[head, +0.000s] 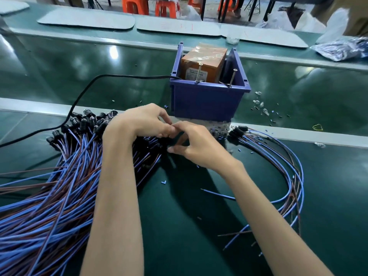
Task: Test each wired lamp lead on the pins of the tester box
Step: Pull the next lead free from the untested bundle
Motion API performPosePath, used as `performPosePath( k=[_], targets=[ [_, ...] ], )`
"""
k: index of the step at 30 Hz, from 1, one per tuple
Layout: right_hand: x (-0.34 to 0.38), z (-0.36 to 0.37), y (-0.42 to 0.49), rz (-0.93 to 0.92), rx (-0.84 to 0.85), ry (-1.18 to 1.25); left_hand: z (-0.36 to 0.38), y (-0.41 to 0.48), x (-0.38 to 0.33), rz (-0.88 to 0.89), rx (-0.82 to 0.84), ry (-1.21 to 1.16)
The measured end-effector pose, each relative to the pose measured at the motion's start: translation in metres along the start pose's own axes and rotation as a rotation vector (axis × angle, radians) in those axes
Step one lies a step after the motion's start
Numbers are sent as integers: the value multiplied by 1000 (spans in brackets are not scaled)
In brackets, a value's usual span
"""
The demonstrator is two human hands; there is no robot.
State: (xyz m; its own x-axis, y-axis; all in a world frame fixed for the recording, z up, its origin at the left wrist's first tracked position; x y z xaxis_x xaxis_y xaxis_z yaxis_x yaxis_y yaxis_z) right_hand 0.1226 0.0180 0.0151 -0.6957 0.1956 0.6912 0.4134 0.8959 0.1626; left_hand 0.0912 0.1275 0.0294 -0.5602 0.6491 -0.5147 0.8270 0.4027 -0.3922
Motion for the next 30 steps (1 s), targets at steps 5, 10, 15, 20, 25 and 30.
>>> performPosePath(
  k=[5,10,15,20,25,30],
  targets=[
    [-8,20,3,21,3,-63,-1,-2,4,-61,2,127],
    [-14,24,0,35,-58,-113,6,-2,0,-45,54,139],
    [-13,28,-3,43,-103,-8,7,-2,2,-22,85,100],
    [-10,26,-2,47,-27,77,6,-3,3,-12,85,55],
    [-21,-8,-10,131,-172,384,-1,-3,-5,41,-2,-28],
    [-40,-55,-28,236,-642,862,0,-12,-28,79,75,-367]
  ],
)
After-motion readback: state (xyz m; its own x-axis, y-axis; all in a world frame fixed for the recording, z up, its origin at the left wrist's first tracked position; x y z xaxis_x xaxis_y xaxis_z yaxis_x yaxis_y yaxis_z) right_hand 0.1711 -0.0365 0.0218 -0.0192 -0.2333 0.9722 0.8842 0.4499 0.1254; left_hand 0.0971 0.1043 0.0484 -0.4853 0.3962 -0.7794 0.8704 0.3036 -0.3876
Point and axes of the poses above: each hand's wrist, its own y-axis towards the middle knuckle, its own z-axis out of the palm, x = y × z, the point moved 7 cm from there along y, towards the middle knuckle, and after that the axes turned 8 degrees about -z, right-handed, at the moved point
